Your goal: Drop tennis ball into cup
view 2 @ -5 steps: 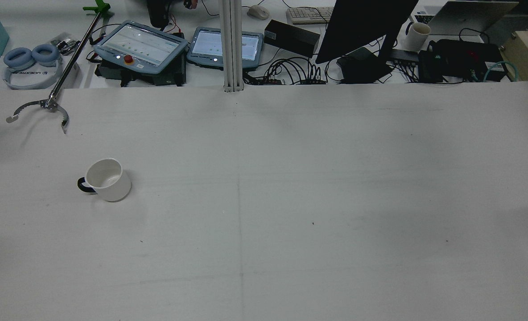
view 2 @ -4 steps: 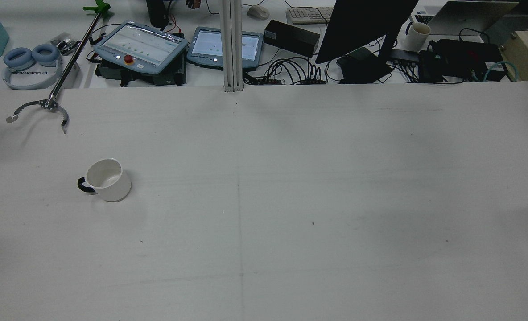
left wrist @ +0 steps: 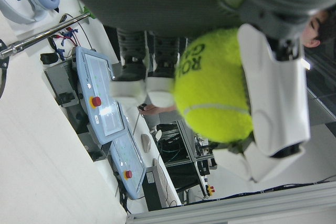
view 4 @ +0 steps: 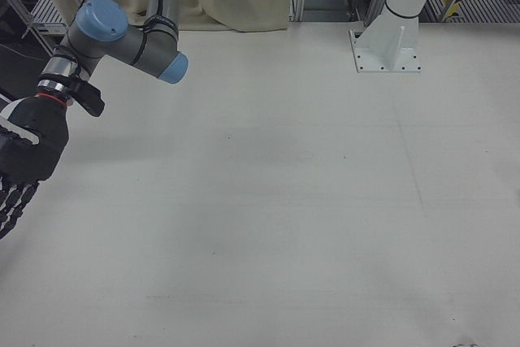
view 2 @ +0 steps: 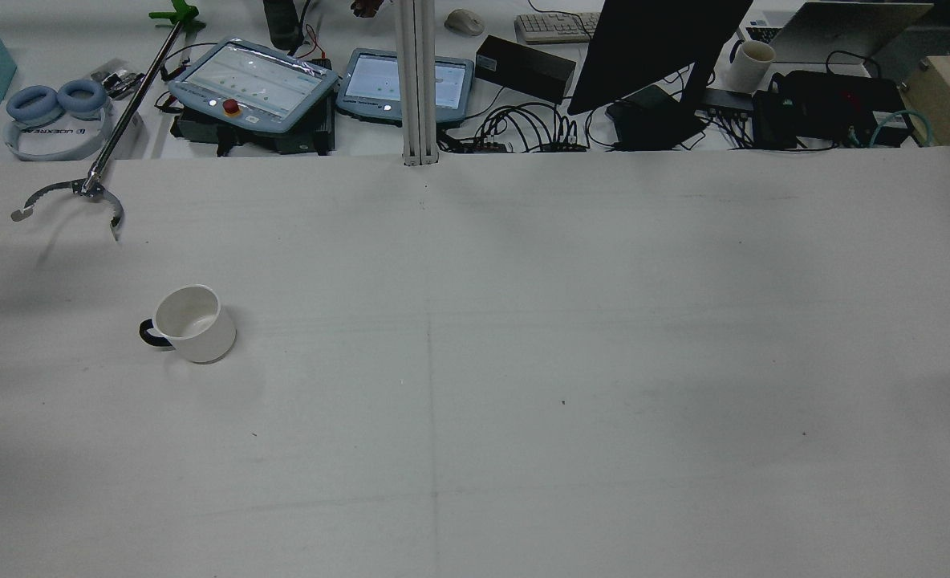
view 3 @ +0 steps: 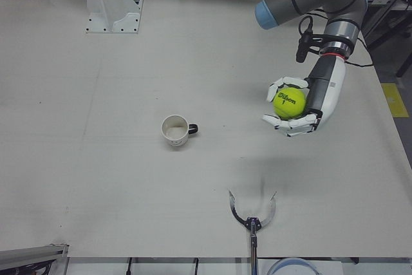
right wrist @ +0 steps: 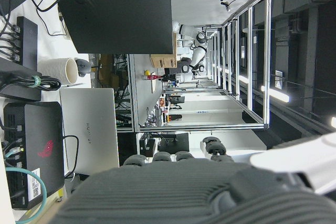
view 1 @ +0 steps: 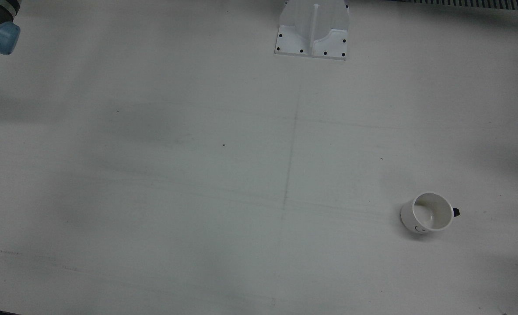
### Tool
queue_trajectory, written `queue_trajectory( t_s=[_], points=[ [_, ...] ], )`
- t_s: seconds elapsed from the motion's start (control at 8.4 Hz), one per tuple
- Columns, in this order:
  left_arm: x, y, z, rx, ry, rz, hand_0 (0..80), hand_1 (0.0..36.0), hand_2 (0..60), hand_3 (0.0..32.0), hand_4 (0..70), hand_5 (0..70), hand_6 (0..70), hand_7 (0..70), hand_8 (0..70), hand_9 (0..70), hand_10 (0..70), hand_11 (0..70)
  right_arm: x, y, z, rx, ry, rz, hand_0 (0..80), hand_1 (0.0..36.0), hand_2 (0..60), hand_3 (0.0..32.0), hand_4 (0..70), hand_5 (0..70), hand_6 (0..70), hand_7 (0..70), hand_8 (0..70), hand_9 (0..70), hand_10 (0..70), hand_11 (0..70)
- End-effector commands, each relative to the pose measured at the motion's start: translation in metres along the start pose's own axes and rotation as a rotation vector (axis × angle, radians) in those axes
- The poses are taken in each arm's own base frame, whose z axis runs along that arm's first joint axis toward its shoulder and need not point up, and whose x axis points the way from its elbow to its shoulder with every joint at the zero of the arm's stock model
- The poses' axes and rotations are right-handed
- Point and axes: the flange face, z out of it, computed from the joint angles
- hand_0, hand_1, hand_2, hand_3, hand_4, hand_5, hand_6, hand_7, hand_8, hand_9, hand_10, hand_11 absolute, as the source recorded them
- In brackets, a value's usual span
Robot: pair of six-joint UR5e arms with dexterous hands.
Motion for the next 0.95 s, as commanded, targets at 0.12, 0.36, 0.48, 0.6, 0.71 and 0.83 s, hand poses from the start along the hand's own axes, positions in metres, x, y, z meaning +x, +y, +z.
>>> queue_trajectory(
  t_s=[0.12, 0.36, 0.48, 0.6, 0.71, 0.83],
  points=[
    [-0.056, 0.029, 0.028, -0.072, -0.098, 0.081, 55.0, 27.1, 60.0, 0.0, 53.7, 28.4, 70.0, 70.0, 64.1, 70.0, 53.6, 70.0, 0.000, 0.000, 0.000, 0.000, 0.000, 0.000, 0.0, 0.0, 0.0, 0.0, 0.0, 0.0, 0.0, 0.0, 0.0, 0.0, 0.0, 0.0],
    [-0.083, 0.049, 0.039, -0.104, -0.132, 0.074, 54.8, 27.7, 60.0, 0.0, 53.8, 27.5, 70.0, 70.0, 63.7, 70.0, 52.4, 70.0, 0.000, 0.000, 0.000, 0.001, 0.000, 0.000, 0.0, 0.0, 0.0, 0.0, 0.0, 0.0, 0.0, 0.0, 0.0, 0.0, 0.0, 0.0],
    [-0.093, 0.053, 0.042, -0.106, -0.134, 0.068, 54.8, 27.4, 60.0, 0.0, 53.7, 27.4, 70.0, 70.0, 63.3, 70.0, 51.9, 70.0, 0.000, 0.000, 0.000, 0.000, 0.000, 0.000, 0.0, 0.0, 0.0, 0.0, 0.0, 0.0, 0.0, 0.0, 0.0, 0.0, 0.0, 0.0],
    [-0.104, 0.057, 0.047, -0.112, -0.152, 0.062, 55.5, 28.6, 60.0, 0.0, 53.6, 25.2, 70.0, 70.0, 62.4, 70.0, 51.4, 70.0, 0.000, 0.000, 0.000, 0.000, 0.000, 0.000, 0.0, 0.0, 0.0, 0.0, 0.0, 0.0, 0.0, 0.0, 0.0, 0.0, 0.0, 0.0],
    [-0.114, 0.062, 0.052, -0.112, -0.155, 0.056, 55.2, 28.3, 60.0, 0.0, 53.3, 24.2, 70.0, 70.0, 62.0, 70.0, 50.9, 70.0, 0.000, 0.000, 0.000, 0.000, 0.000, 0.000, 0.0, 0.0, 0.0, 0.0, 0.0, 0.0, 0.0, 0.0, 0.0, 0.0, 0.0, 0.0],
    [-0.129, 0.067, 0.057, -0.106, -0.156, 0.047, 54.6, 28.0, 60.0, 0.0, 53.0, 23.3, 70.0, 70.0, 61.8, 70.0, 50.7, 70.0, 0.000, 0.000, 0.000, 0.001, 0.000, 0.000, 0.0, 0.0, 0.0, 0.0, 0.0, 0.0, 0.0, 0.0, 0.0, 0.0, 0.0, 0.0]
  ],
)
